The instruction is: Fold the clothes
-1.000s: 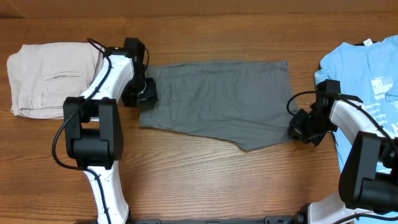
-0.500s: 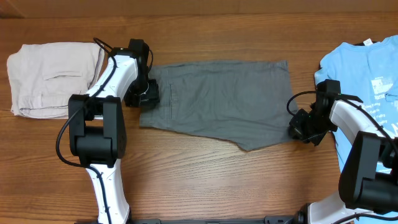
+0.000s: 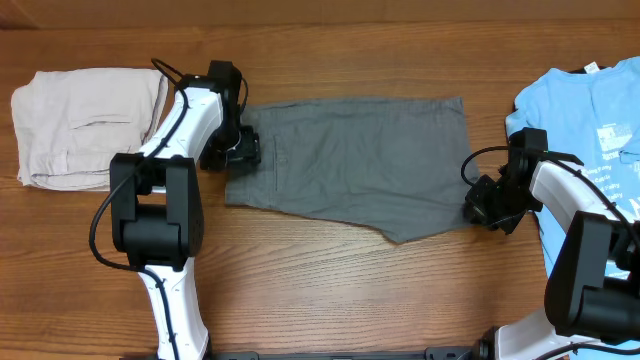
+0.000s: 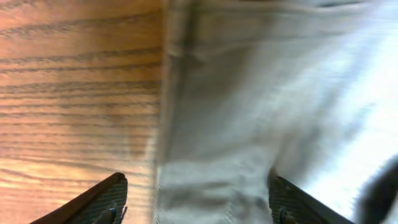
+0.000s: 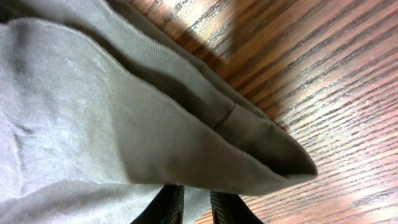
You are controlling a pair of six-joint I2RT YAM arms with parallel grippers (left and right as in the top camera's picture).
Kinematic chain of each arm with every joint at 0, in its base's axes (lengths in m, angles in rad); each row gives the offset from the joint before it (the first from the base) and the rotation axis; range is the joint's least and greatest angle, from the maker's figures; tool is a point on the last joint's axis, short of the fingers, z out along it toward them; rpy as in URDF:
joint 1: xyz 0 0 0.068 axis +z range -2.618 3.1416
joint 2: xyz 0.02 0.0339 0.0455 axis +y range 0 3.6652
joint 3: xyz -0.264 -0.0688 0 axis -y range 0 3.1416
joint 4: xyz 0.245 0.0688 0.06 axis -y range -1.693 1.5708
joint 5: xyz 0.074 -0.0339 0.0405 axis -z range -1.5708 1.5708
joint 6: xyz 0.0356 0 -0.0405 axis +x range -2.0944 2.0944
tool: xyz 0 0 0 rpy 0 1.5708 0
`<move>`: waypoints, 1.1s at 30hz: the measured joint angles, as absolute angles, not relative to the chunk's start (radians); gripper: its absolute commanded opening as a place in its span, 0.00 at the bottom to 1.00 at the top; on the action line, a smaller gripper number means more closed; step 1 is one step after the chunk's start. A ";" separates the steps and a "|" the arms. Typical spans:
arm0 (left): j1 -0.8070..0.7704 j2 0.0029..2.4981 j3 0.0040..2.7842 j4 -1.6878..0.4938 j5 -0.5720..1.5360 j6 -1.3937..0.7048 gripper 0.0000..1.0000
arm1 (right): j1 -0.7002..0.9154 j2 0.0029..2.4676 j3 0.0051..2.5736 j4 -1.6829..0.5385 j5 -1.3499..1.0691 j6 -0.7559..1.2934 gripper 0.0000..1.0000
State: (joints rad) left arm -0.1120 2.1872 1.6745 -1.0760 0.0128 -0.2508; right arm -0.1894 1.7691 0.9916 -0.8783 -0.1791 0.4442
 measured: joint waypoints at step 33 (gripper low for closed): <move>-0.118 2.136 1.538 -0.926 0.050 -0.234 0.59 | -0.189 1.767 0.992 -0.868 -0.202 0.445 0.33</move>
State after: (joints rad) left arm -0.1181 2.1365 1.5375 -0.9260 0.0498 -0.2337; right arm -0.1894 1.7672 0.9916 -0.8684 -0.2016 0.4450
